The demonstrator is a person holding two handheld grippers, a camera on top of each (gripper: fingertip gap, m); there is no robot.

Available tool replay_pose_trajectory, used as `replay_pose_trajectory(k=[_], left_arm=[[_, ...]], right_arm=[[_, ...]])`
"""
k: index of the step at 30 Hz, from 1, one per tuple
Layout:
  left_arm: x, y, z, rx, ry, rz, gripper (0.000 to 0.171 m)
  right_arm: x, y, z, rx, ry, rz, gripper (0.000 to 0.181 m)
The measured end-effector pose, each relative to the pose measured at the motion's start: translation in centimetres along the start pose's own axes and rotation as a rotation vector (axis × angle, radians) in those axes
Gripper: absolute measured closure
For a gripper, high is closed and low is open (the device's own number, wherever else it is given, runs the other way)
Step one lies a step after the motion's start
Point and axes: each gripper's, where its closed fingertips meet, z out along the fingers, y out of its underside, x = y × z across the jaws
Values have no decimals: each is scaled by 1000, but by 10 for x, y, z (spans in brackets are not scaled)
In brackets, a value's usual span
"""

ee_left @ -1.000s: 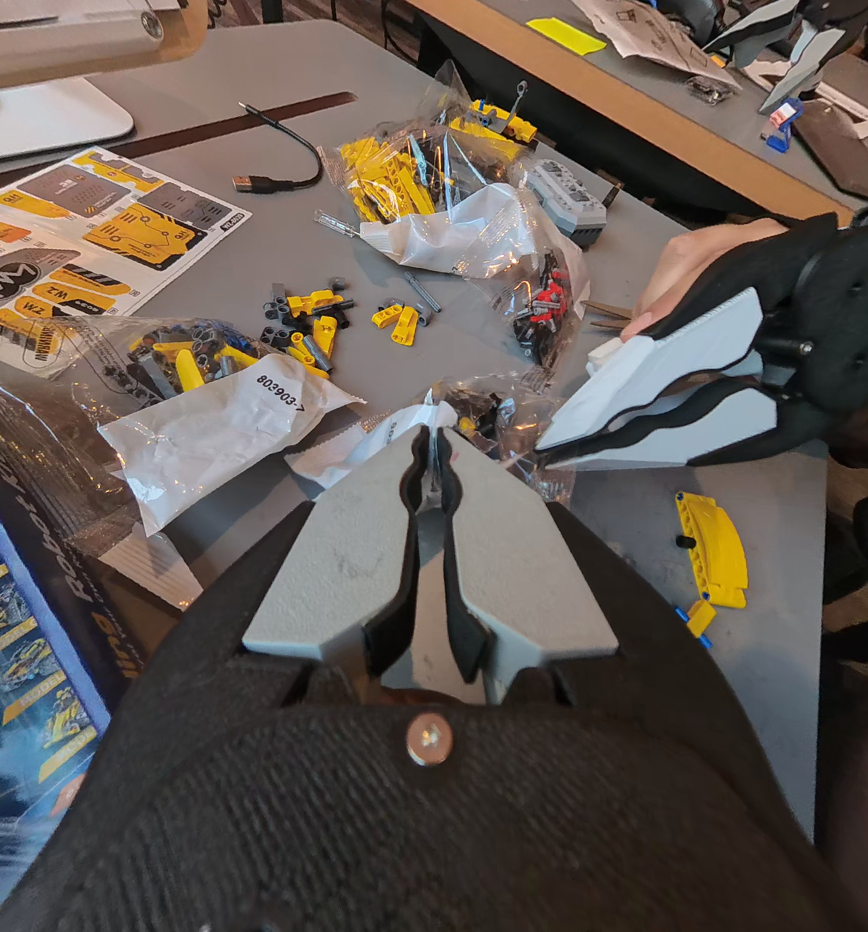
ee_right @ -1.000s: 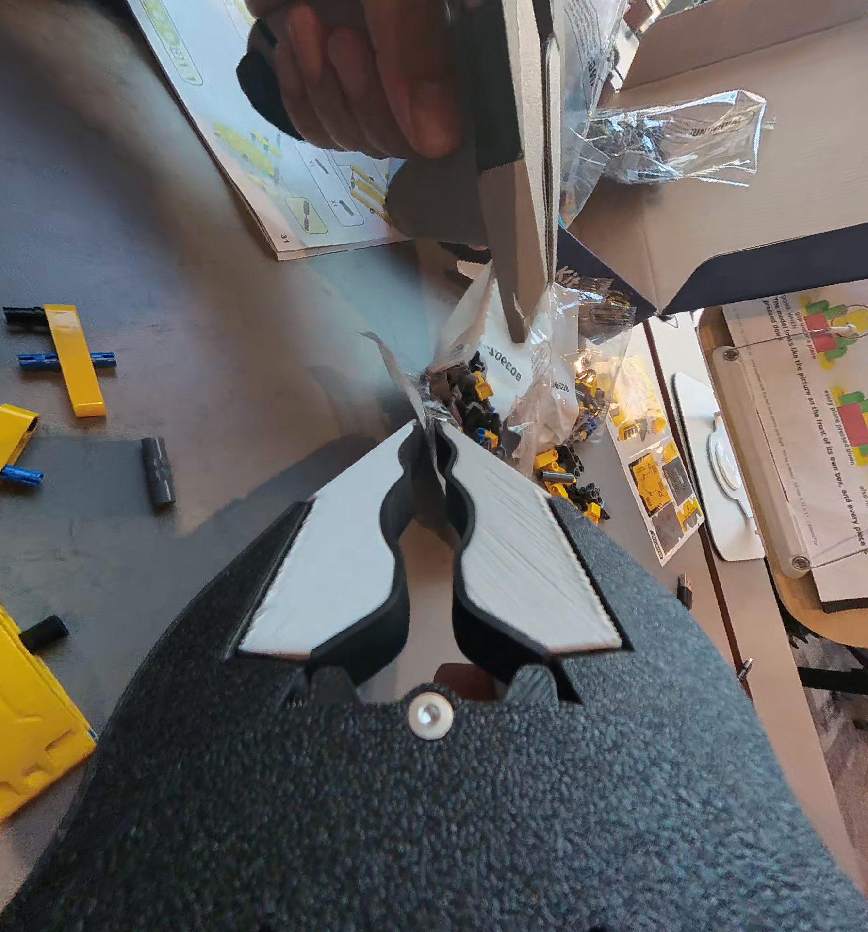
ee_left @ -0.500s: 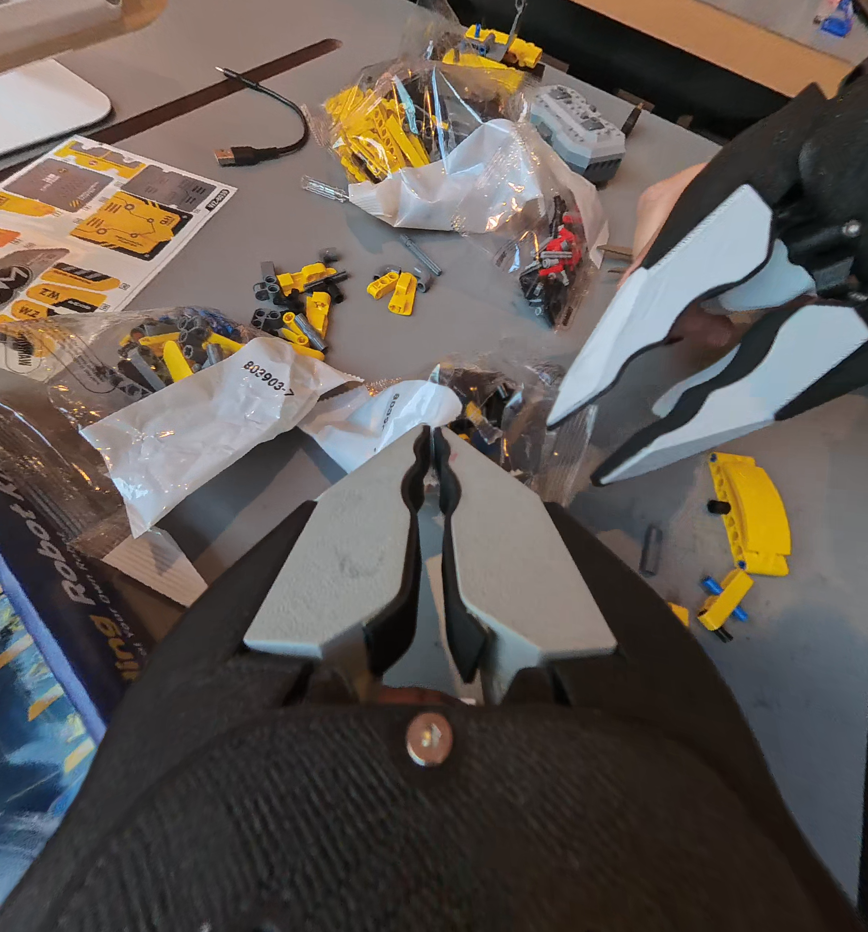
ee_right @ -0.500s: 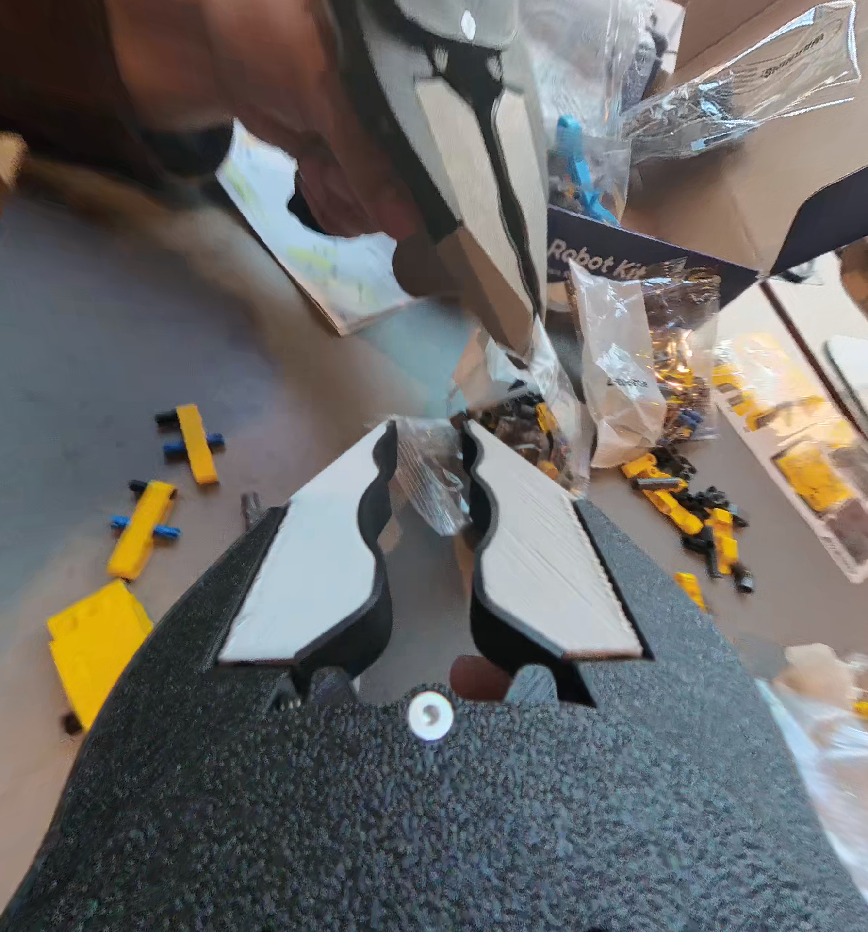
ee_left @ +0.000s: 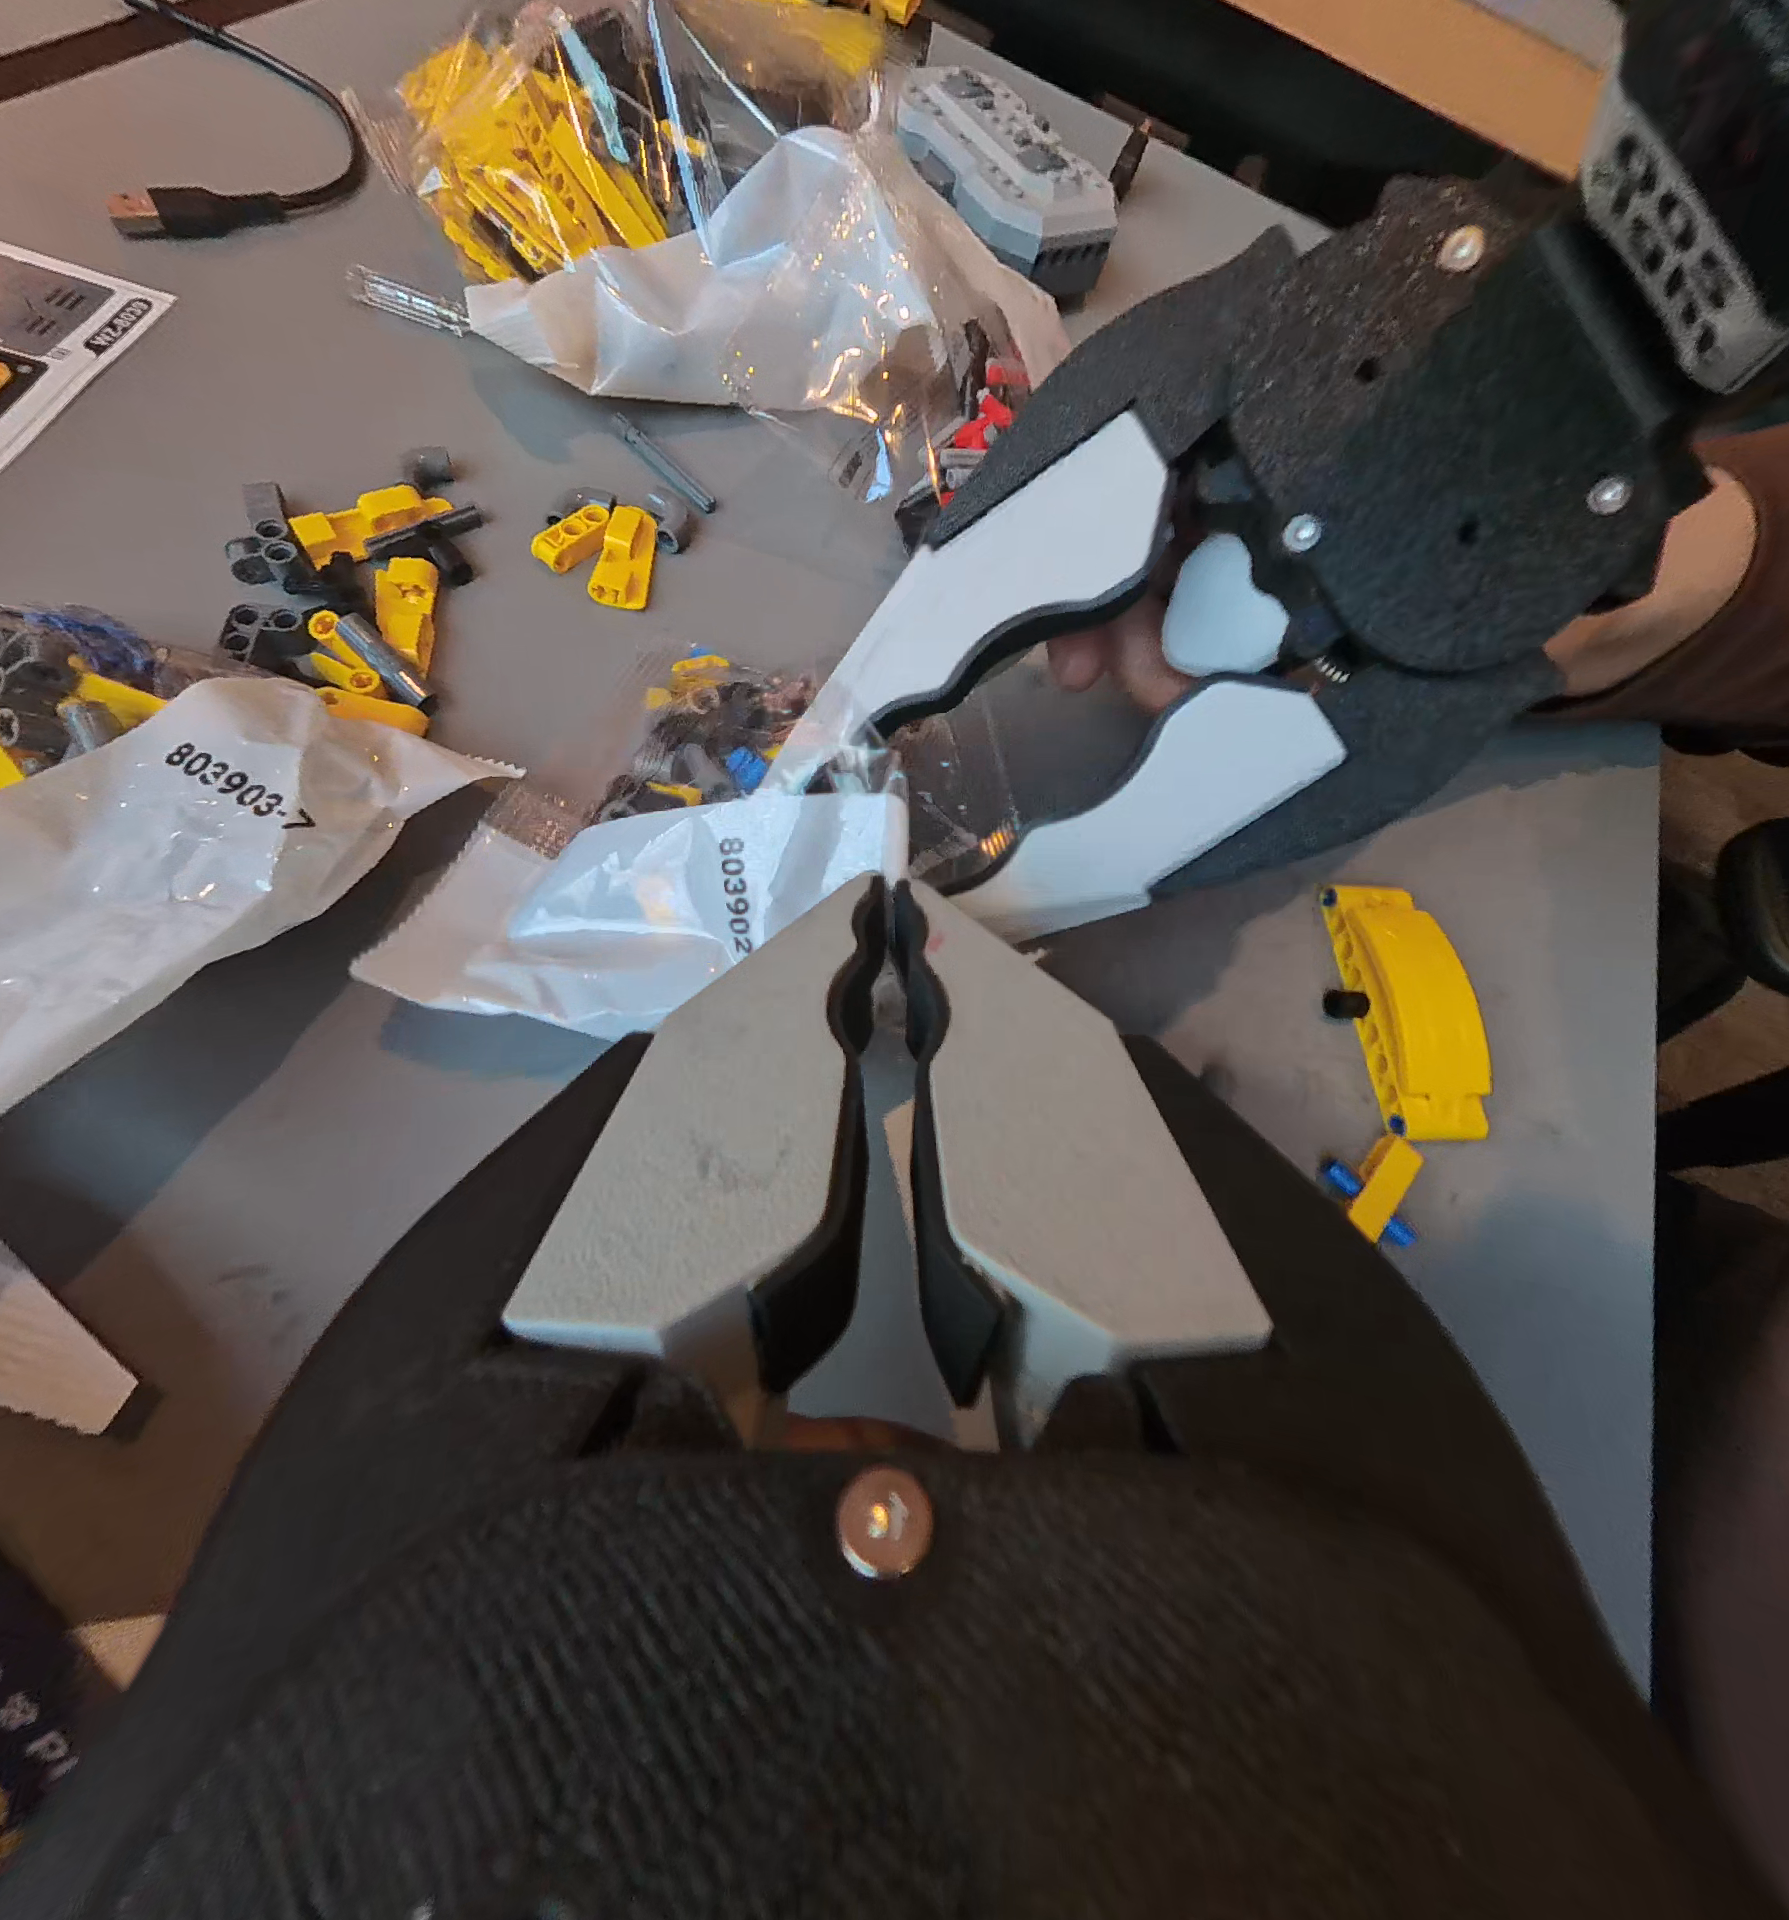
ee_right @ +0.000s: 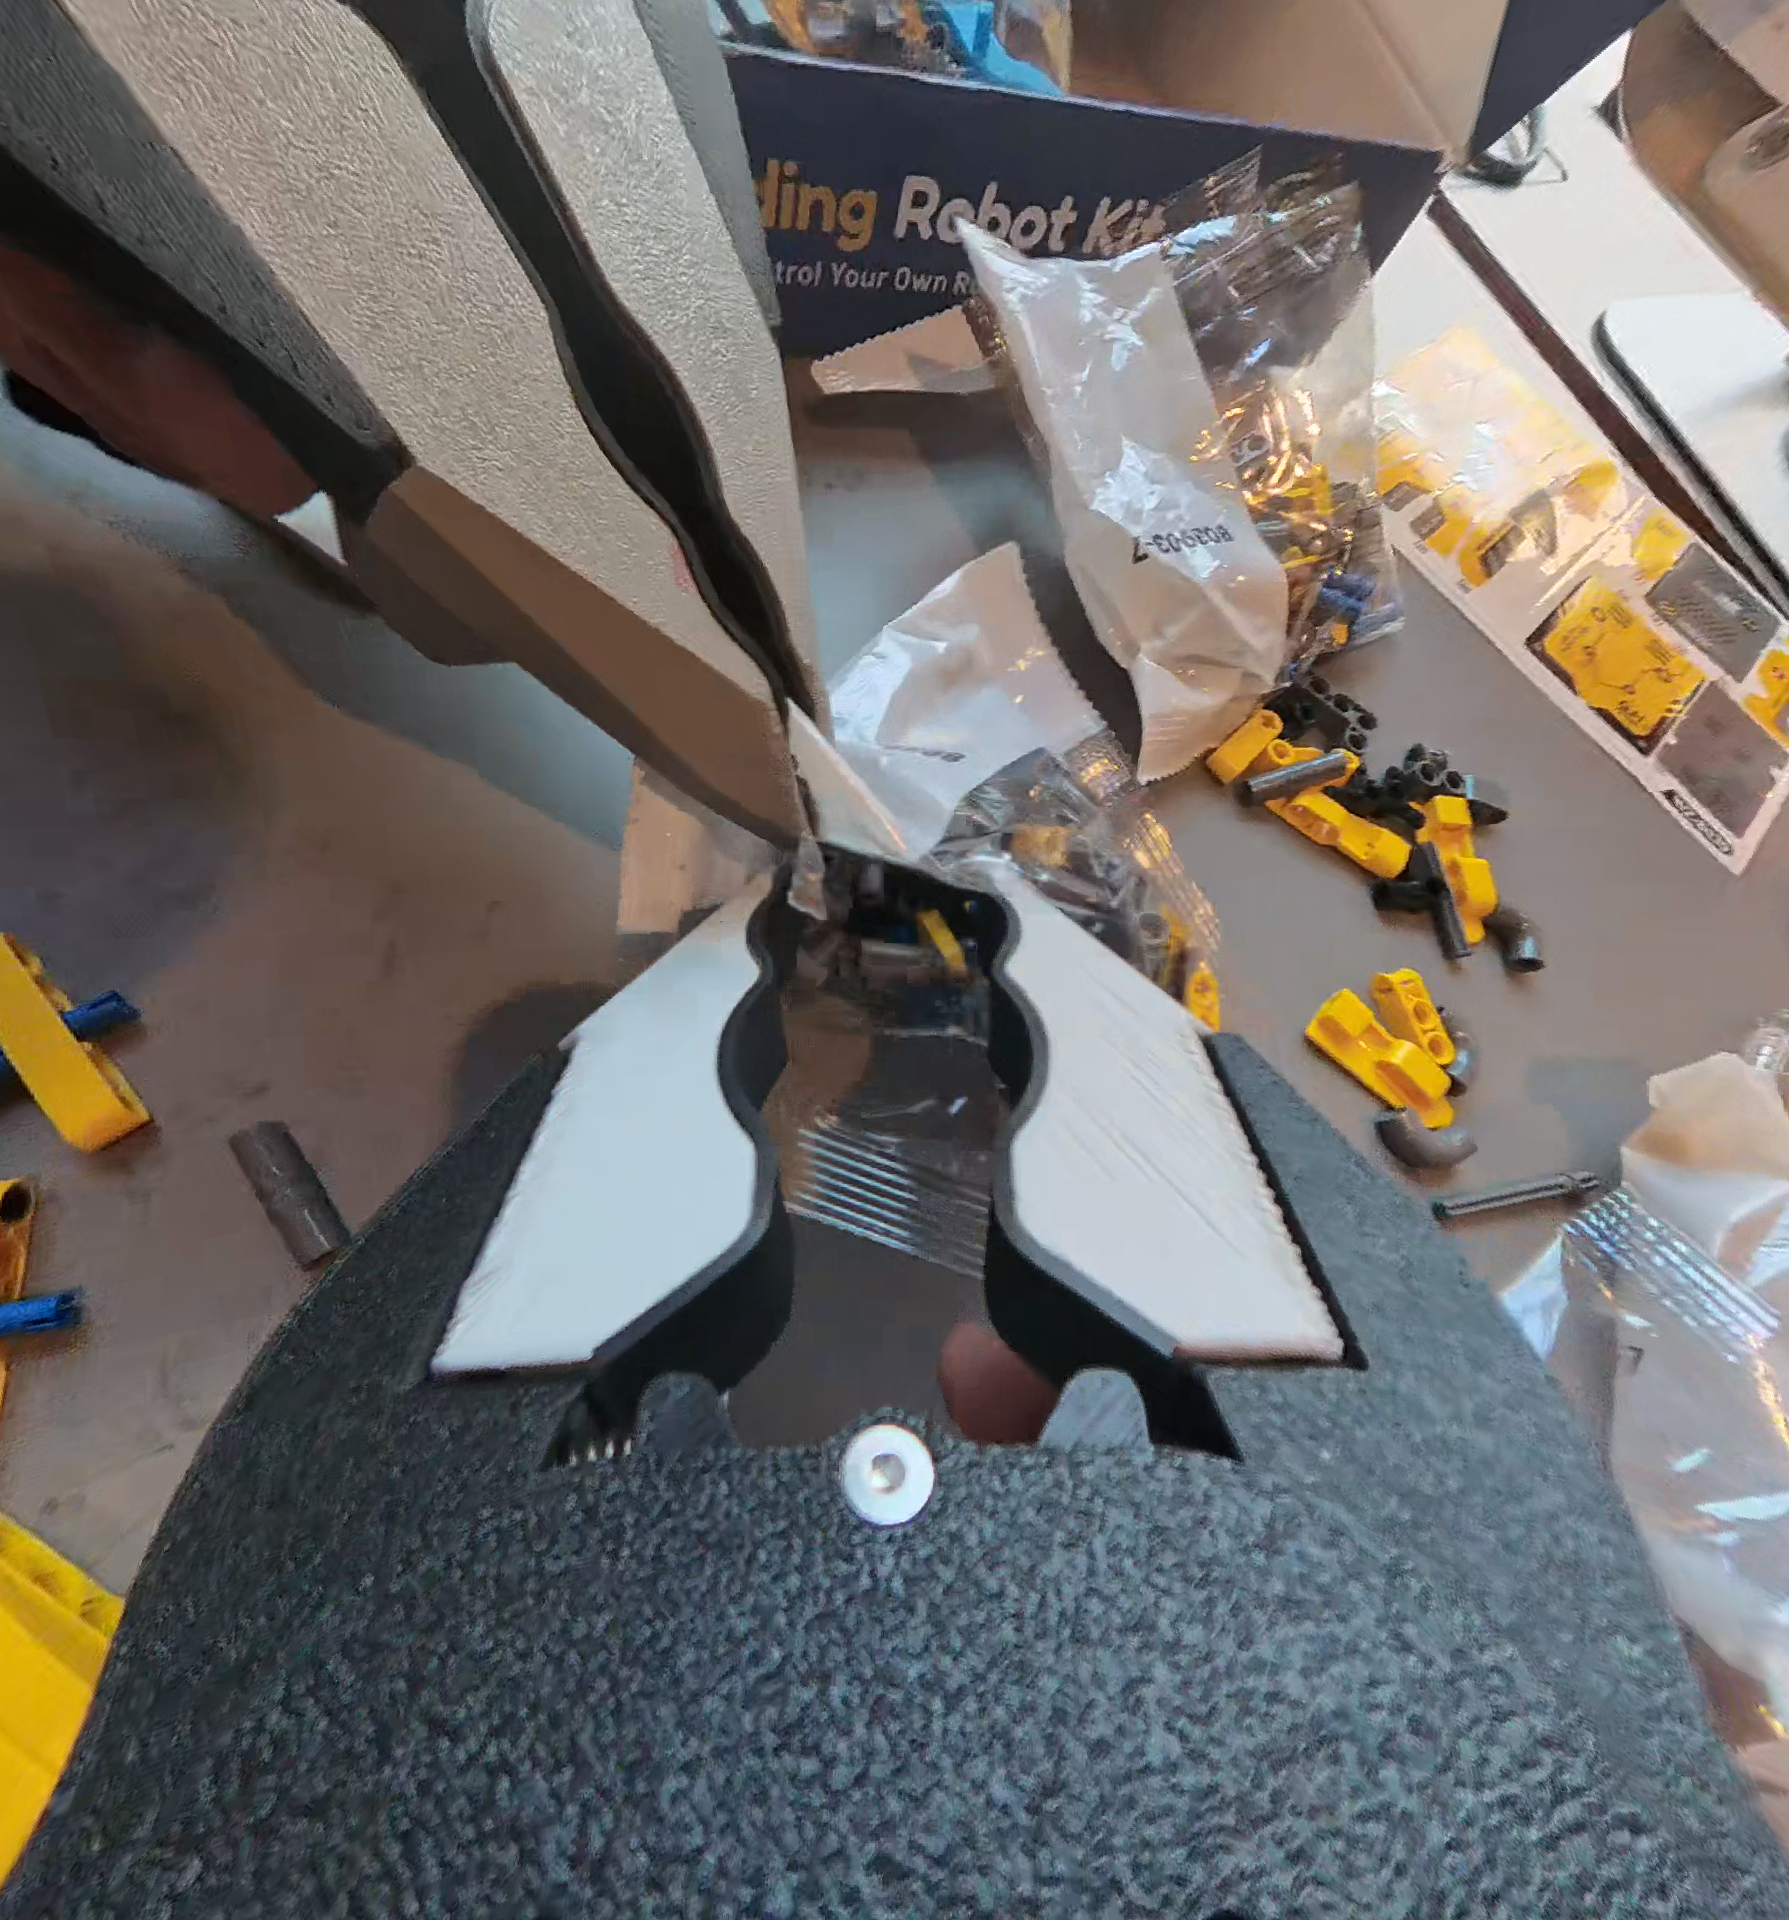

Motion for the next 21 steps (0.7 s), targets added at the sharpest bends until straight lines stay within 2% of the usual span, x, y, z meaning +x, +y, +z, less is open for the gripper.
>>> replay_pose_trajectory(k=[4, 7, 9, 14, 21], left_arm=[[5, -8, 0, 53, 49, -45, 171], [6, -6, 1, 41, 94, -96, 171], [-1, -5, -4, 38, 77, -111, 171], [-16, -5, -11, 40, 41, -130, 171], [-20, -2, -14, 14, 11, -84, 171]], right_arm=[[5, 0, 1, -3, 5, 45, 148], [5, 4, 3, -29, 10, 32, 152], [3, 10, 2, -58, 12, -15, 161], [0, 8, -3, -40, -25, -38, 168], [6, 6, -12, -31, -32, -74, 160]])
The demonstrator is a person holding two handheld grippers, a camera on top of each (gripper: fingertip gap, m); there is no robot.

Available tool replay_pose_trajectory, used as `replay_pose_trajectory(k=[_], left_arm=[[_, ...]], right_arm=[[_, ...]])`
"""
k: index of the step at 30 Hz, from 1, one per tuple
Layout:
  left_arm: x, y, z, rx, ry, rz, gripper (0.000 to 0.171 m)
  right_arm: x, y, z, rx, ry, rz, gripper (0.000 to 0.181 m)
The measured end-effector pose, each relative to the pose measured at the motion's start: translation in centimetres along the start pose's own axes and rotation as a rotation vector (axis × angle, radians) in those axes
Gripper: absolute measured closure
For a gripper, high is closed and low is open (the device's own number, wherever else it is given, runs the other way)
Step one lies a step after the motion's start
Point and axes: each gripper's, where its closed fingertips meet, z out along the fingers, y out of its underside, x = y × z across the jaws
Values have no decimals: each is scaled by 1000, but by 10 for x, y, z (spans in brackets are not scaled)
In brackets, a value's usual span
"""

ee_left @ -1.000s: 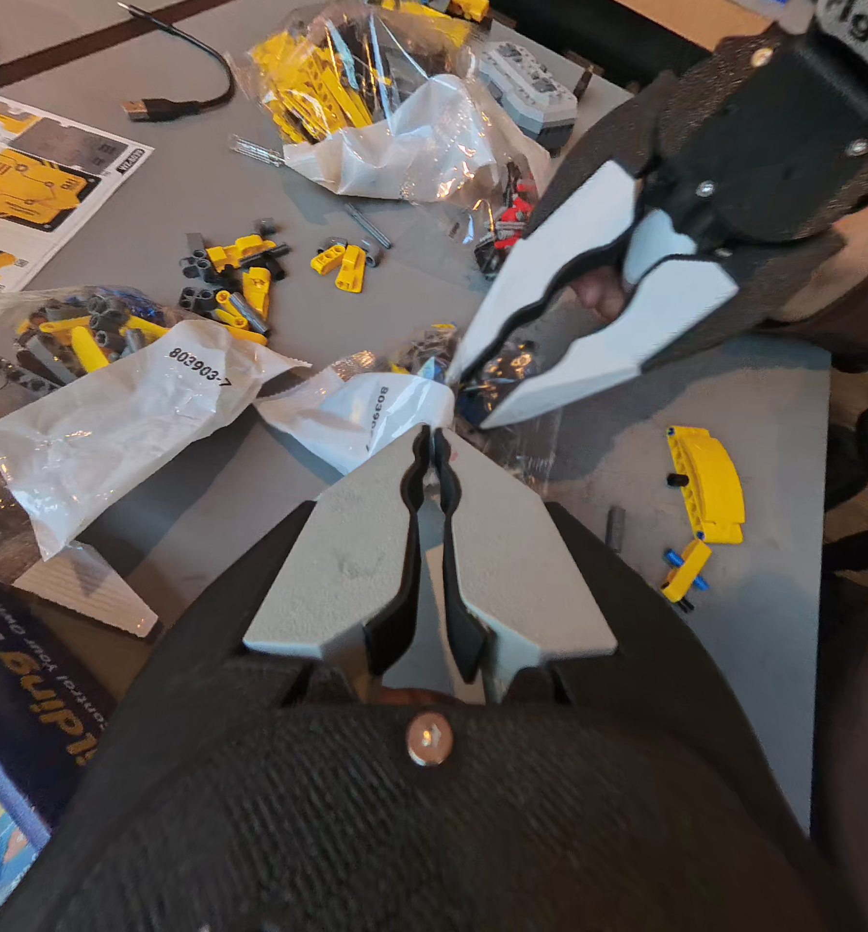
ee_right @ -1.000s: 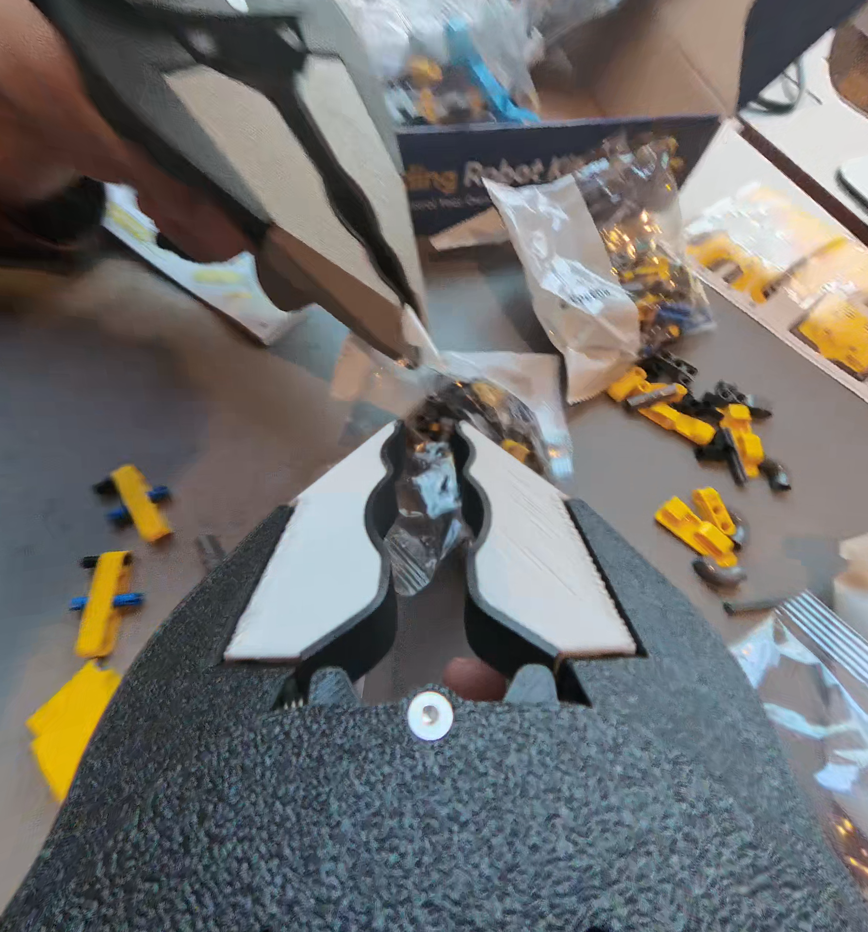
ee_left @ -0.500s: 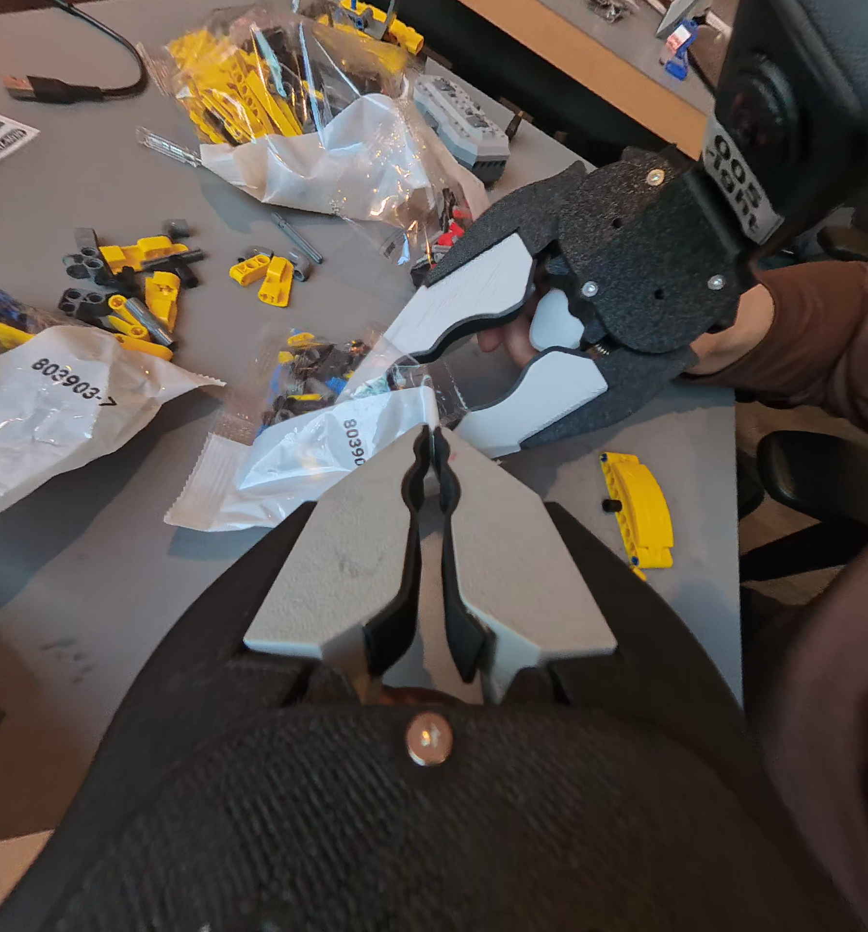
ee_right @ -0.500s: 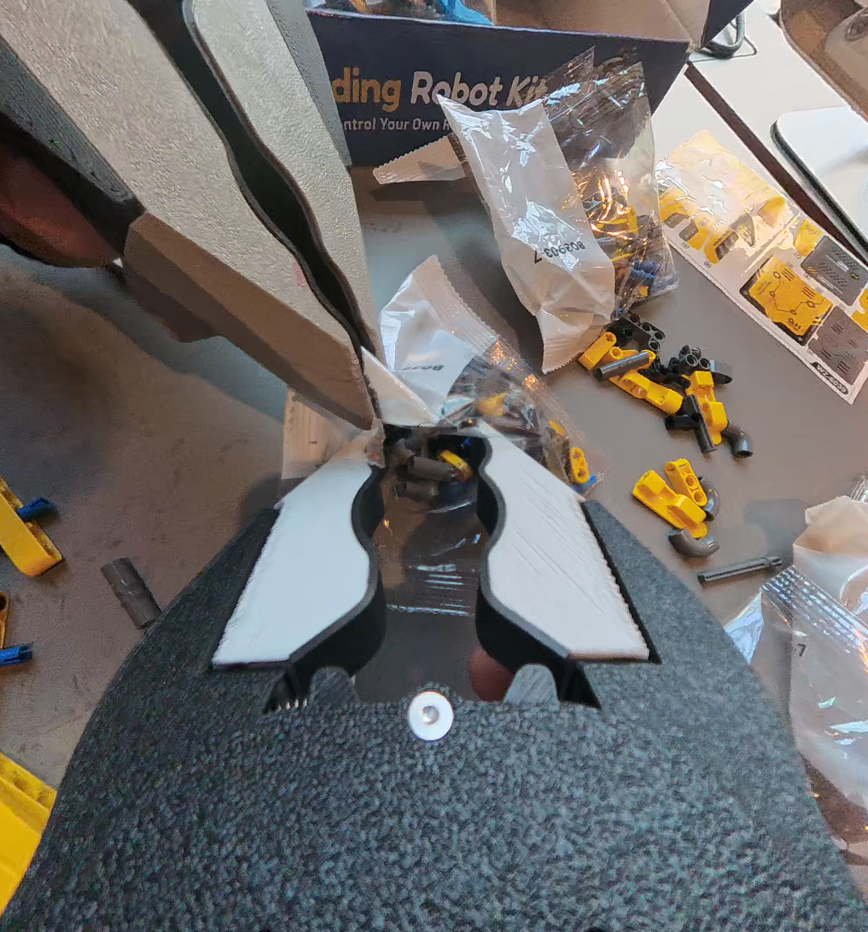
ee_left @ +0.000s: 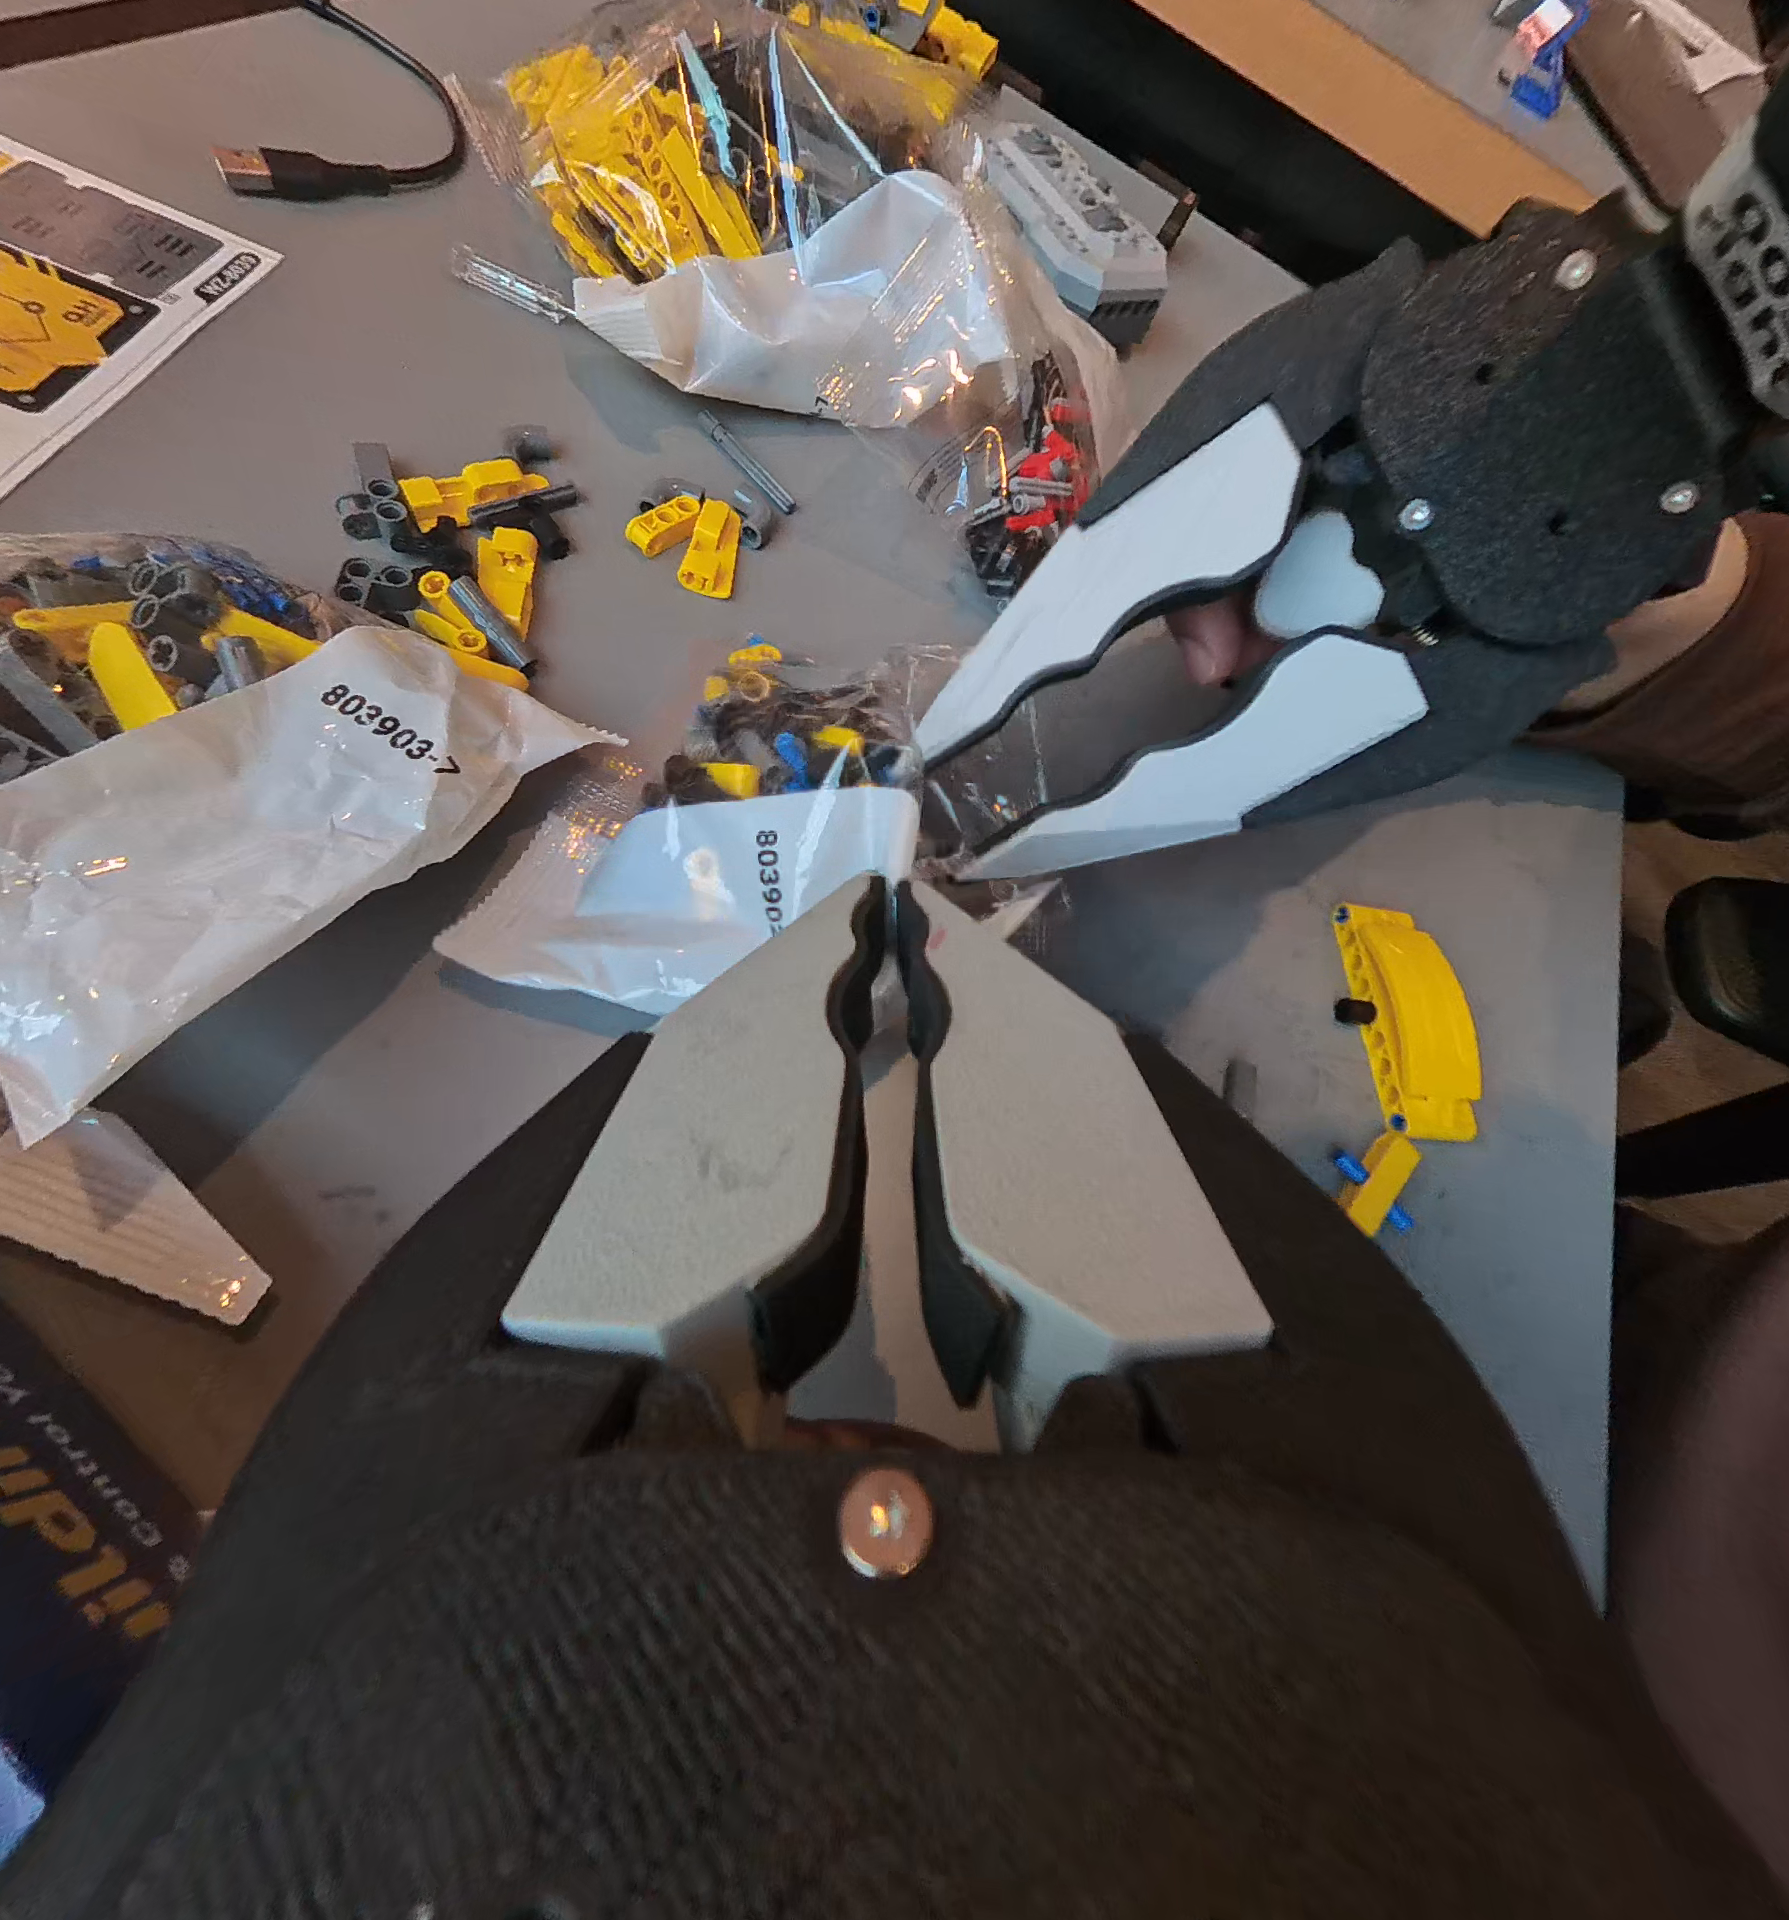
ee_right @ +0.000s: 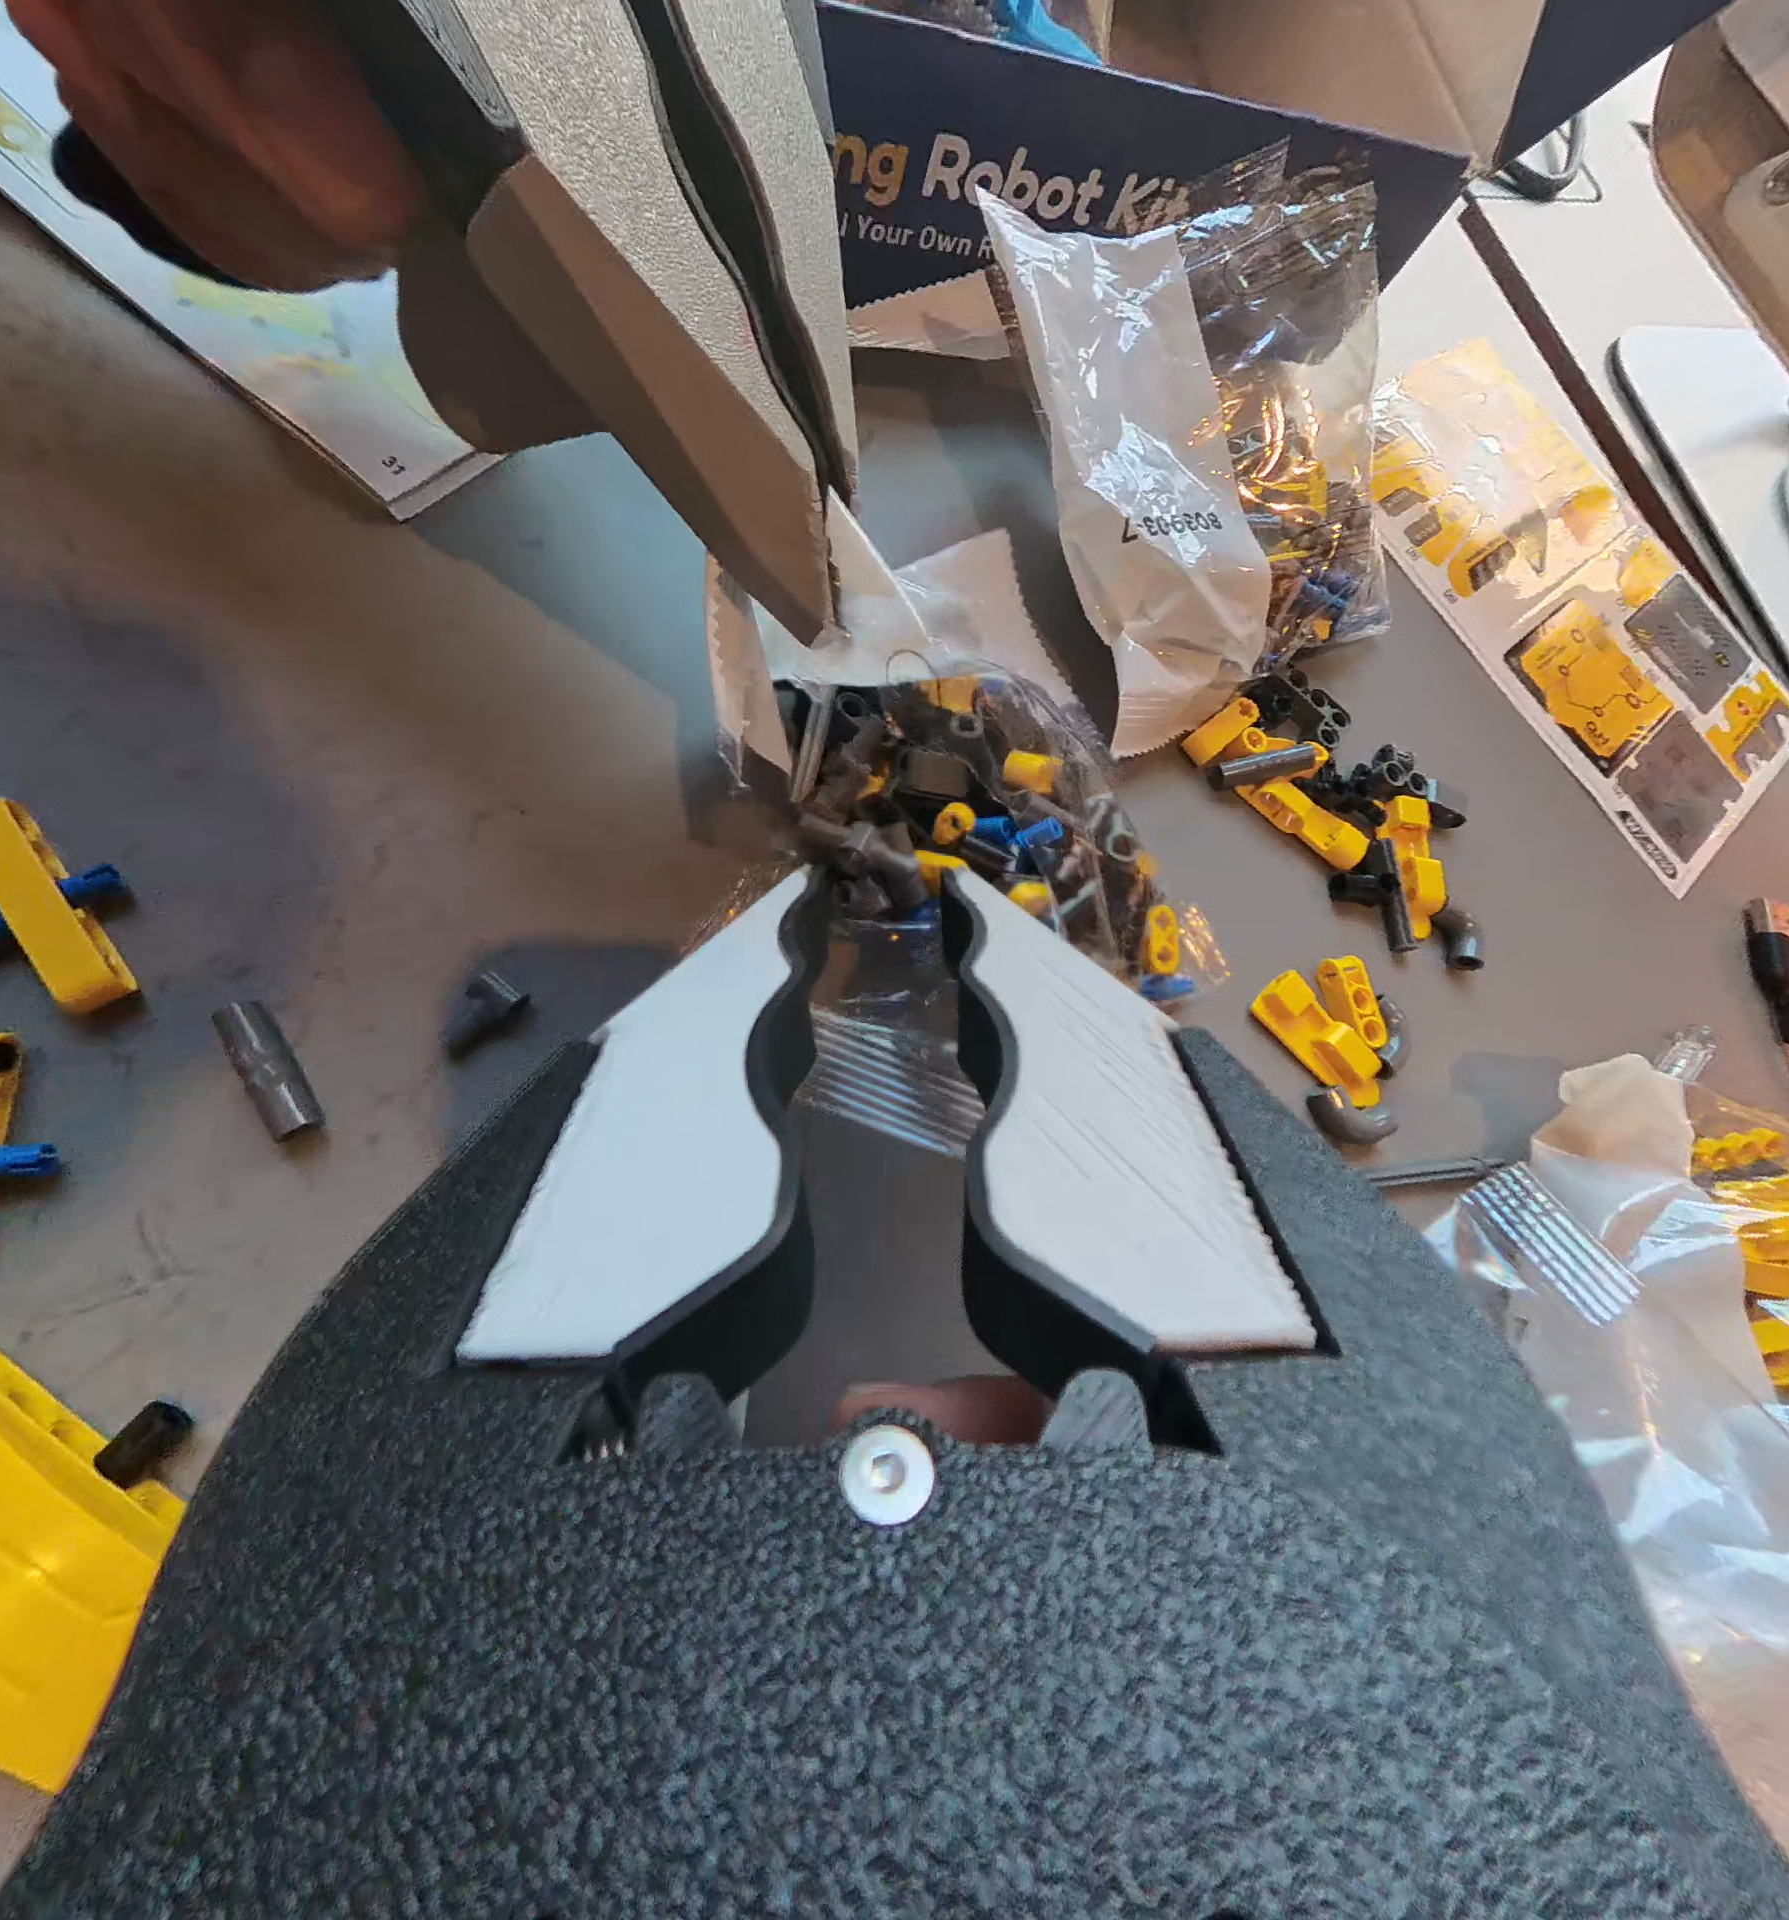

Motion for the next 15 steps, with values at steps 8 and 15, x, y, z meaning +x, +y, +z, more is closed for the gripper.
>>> replay_pose_trajectory(k=[8, 15], left_arm=[[2, 3, 1, -16, 4, 11, 171], [2, 2, 0, -13, 5, 11, 171]], right_arm=[[0, 1, 0, -1, -9, -14, 154], [-6, 1, 4, 3, -36, 7, 147]])
